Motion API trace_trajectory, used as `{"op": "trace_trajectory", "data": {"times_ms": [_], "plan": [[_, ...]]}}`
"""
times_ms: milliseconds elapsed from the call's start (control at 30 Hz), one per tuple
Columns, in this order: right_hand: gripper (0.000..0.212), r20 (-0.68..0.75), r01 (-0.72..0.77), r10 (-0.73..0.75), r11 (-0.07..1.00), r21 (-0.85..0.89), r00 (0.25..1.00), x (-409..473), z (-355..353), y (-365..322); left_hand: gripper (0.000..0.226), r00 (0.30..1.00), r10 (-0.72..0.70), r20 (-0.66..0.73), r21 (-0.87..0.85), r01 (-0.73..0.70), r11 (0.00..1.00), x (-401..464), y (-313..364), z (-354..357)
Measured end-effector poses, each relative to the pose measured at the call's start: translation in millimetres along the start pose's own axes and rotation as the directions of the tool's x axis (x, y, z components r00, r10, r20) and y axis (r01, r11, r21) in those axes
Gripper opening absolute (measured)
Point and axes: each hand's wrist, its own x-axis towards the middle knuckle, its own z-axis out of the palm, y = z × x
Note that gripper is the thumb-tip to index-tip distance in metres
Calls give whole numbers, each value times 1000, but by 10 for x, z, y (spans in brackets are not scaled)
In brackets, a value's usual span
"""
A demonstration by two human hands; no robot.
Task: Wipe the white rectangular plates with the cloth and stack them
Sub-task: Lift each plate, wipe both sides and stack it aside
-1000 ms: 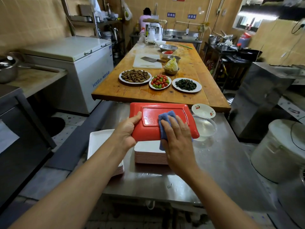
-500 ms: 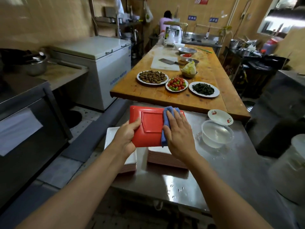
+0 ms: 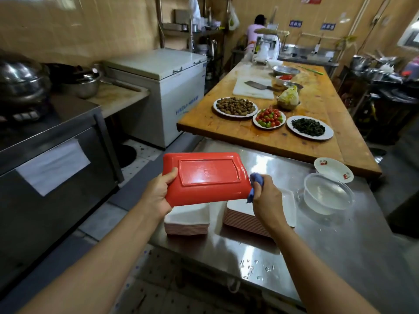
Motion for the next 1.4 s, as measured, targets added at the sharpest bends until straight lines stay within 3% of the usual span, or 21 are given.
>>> {"op": "trace_trajectory", "data": {"times_ms": [100, 167, 233, 300, 433, 500, 567, 733, 1200, 1400], "plan": [[15, -21, 29, -29, 999, 22, 999, 36, 61, -99, 12, 984, 177, 33, 80, -179, 981, 20, 79, -67], [18, -12, 22, -21, 998, 52, 1000, 62, 97, -167, 12, 925, 373, 67, 308, -375, 874, 52, 95, -92], [17, 17, 19, -20, 997, 68, 1000, 73, 126, -209, 15, 813, 551, 185, 636, -527, 564, 103, 84, -144], [19, 48, 21, -24, 997, 68, 999, 67, 142, -221, 15, 750, 559, 352, 801, -551, 234, 148, 17, -221], [22, 81, 24, -27, 999, 43, 996, 27, 166, -158, 11, 663, 414, 624, 781, -513, -355, 172, -221, -421], [21, 88, 26, -28, 999, 25, 996, 3, 178, -115, 14, 653, 325, 684, 715, -512, -477, 166, -334, -496], [23, 90, 24, -25, 1000, 10, 996, -12, 190, -72, 11, 651, 255, 715, 664, -517, -540, 137, -433, -521], [22, 77, 8, -8, 1000, 7, 997, -35, 205, 32, 26, 615, 260, 744, 625, -504, -596, 151, -635, -557], [19, 57, -80, 79, 997, 16, 995, -74, 181, 359, 25, 802, 136, 582, 696, -405, -593, 462, -880, -728], [25, 55, -100, 100, 995, -6, 993, -73, 165, 416, 54, 874, 49, 484, 719, -366, -590, 650, -914, -769]]}}
